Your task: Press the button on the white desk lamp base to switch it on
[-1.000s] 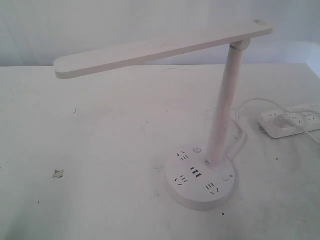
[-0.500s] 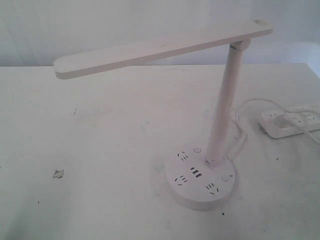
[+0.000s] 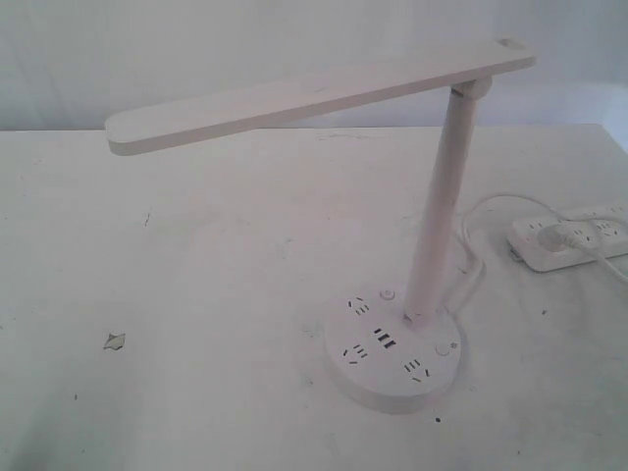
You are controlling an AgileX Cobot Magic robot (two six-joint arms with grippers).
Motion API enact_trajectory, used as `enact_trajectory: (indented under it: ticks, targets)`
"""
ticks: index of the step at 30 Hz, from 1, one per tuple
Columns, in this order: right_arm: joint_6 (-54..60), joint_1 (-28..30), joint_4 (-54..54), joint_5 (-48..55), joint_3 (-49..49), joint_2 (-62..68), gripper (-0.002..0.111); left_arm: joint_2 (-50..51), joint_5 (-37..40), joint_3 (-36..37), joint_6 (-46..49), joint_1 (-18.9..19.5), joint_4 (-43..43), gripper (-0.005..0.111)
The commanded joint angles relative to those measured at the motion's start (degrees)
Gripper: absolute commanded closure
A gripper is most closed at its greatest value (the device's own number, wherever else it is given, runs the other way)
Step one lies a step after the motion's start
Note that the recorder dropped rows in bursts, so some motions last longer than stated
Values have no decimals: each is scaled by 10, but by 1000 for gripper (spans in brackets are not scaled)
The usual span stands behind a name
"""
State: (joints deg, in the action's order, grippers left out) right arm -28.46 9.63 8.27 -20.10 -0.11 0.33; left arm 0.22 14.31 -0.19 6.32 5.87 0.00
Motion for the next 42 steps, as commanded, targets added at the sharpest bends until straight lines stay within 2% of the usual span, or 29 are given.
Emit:
enact_trajectory:
  ticks: [1,10,14,17,20,25,33,38,42]
  targets:
    - [-93,1,4,-91,1,-3,108,-2,-3,2,-1,-5,-3,107]
    - [-93,1,19,-277,1,-3,108,-2,-3,2,-1,-5,-3,107]
    - [-93,1,-32,-293,-37,-3,108,-2,-3,2,-1,-5,-3,107]
    - [-93,1,-156,-292,-90,-3,108,-2,-3,2,-1,-5,-3,107]
    - [-93,1,-337,-297,-149,21,108,-2,-3,2,-1,-5,-3,107]
    - [-179,1,-599,-332,-239,116,108,-2,-3,2,-1,-5,-3,107]
    - [-203,1,-773,-427,-312,310,108,-2,-3,2,-1,-5,-3,107]
    - [-250,1,-866,-493,-315,400,108,-2,-3,2,-1,-5,-3,107]
    - [-260,1,-928,-499,-310,446,108,-2,-3,2,-1,-5,-3,107]
